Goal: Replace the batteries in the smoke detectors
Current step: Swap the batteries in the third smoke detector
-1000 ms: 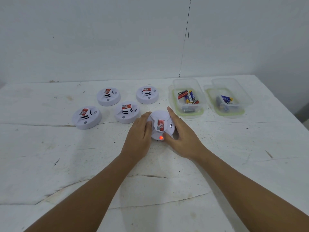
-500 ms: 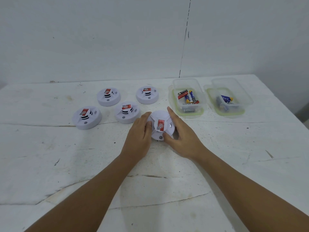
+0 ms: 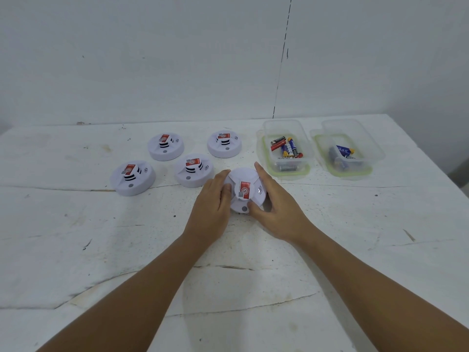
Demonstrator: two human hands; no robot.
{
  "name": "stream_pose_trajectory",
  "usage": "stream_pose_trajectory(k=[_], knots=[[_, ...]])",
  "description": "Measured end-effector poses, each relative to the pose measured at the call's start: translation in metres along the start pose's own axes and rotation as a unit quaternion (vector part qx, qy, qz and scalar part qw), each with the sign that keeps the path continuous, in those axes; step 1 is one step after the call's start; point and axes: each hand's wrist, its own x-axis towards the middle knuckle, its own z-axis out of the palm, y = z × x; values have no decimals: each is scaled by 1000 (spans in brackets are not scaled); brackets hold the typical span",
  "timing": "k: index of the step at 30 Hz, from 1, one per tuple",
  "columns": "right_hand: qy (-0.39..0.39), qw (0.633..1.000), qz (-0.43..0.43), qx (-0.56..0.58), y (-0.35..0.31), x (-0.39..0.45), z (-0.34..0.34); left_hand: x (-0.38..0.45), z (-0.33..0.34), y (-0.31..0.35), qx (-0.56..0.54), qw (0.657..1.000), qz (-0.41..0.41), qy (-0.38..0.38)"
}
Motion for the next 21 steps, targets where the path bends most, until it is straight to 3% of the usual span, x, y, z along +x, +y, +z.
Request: stream_pose_trajectory(k=[21], knots=[[-2,1000,0,9,0,0,0,0,0,-1,6,1000,-2,-6]])
